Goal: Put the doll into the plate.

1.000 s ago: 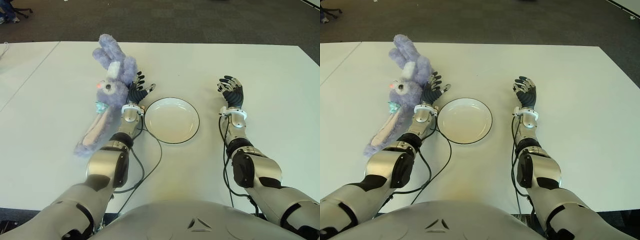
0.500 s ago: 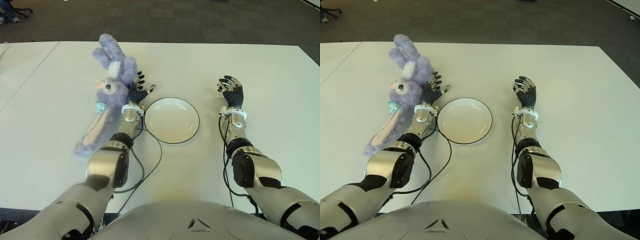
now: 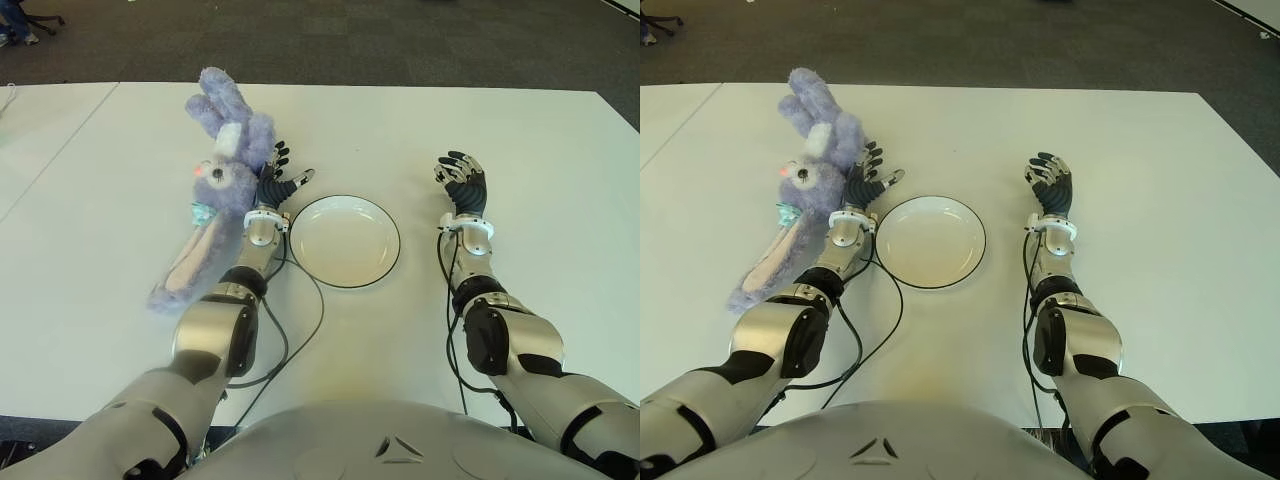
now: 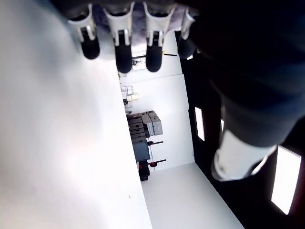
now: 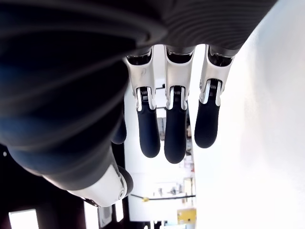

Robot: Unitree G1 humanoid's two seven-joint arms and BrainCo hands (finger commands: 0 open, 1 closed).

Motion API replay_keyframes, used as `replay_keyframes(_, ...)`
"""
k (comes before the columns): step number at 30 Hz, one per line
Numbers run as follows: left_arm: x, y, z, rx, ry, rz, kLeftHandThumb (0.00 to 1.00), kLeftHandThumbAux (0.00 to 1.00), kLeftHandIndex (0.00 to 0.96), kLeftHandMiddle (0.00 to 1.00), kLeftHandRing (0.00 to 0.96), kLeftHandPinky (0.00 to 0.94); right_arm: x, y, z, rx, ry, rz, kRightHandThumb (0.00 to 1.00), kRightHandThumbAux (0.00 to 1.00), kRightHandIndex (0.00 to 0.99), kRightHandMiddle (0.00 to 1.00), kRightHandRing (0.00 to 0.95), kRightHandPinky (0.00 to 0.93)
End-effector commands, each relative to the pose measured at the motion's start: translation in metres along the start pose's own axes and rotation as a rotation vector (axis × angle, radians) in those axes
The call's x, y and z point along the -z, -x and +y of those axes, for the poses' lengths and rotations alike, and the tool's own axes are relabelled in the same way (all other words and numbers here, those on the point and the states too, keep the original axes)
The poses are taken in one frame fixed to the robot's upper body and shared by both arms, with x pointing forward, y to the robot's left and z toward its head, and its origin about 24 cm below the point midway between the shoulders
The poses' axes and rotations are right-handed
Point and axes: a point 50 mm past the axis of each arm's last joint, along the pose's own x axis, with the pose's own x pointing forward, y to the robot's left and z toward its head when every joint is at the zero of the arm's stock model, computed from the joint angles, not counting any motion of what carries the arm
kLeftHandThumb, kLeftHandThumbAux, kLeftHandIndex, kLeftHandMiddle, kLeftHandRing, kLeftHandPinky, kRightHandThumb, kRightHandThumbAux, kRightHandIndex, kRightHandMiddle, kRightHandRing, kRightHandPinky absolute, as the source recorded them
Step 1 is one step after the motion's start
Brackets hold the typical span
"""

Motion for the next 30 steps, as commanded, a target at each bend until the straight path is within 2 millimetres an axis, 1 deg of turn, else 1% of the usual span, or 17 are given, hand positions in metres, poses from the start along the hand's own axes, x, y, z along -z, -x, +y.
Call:
replay_keyframes(1, 0.052, 0.034, -0.005, 0.028, -0.054, 0.212, 0.087, 0.735, 0.062, 0.136, 0.127, 0.093, 0.094, 0.078, -0.008, 0.054, -0.015, 0.457, 0.482, 0.858, 0.287, 0.353, 0.395, 0.416)
replay_keyframes(8, 0.038, 0.026, -0.001, 0.042, -0.116, 0.126, 0.091, 0.758, 0.054, 0.140, 0.133, 0.123, 0.094, 0.078, -0.008, 0.055, -0.010, 0.454, 0.481, 0.854, 0.284, 0.352, 0.396, 0.421)
replay_keyframes(12, 0.036, 0.024, -0.001, 0.044, -0.136, 0.105, 0.093, 0.761, 0.054, 0.142, 0.135, 0.126, 0.094, 0.078, -0.007, 0.055, -0.011, 0.454, 0.482, 0.853, 0.284, 0.352, 0.396, 0.422)
replay_keyframes(15, 0.034, 0.023, 0.002, 0.057, -0.183, 0.077, 0.095, 0.783, 0.057, 0.155, 0.155, 0.149, 0.094, 0.078, -0.007, 0.055, -0.015, 0.454, 0.479, 0.850, 0.284, 0.352, 0.394, 0.416)
replay_keyframes(20, 0.031, 0.022, 0.010, 0.066, -0.206, 0.048, 0.103, 0.827, 0.060, 0.149, 0.152, 0.149, 0.094, 0.078, -0.007, 0.053, -0.015, 0.456, 0.461, 0.848, 0.286, 0.351, 0.390, 0.411)
replay_keyframes(25, 0.028, 0.020, 0.013, 0.065, -0.216, 0.020, 0.105, 0.846, 0.065, 0.147, 0.151, 0.155, 0.094, 0.078, -0.007, 0.051, -0.012, 0.455, 0.455, 0.849, 0.284, 0.352, 0.391, 0.411)
replay_keyframes(30, 0.025, 0.020, 0.016, 0.067, -0.234, -0.017, 0.143, 0.883, 0.083, 0.156, 0.139, 0.122, 0.095, 0.078, -0.008, 0.047, -0.006, 0.458, 0.420, 0.851, 0.277, 0.344, 0.384, 0.401)
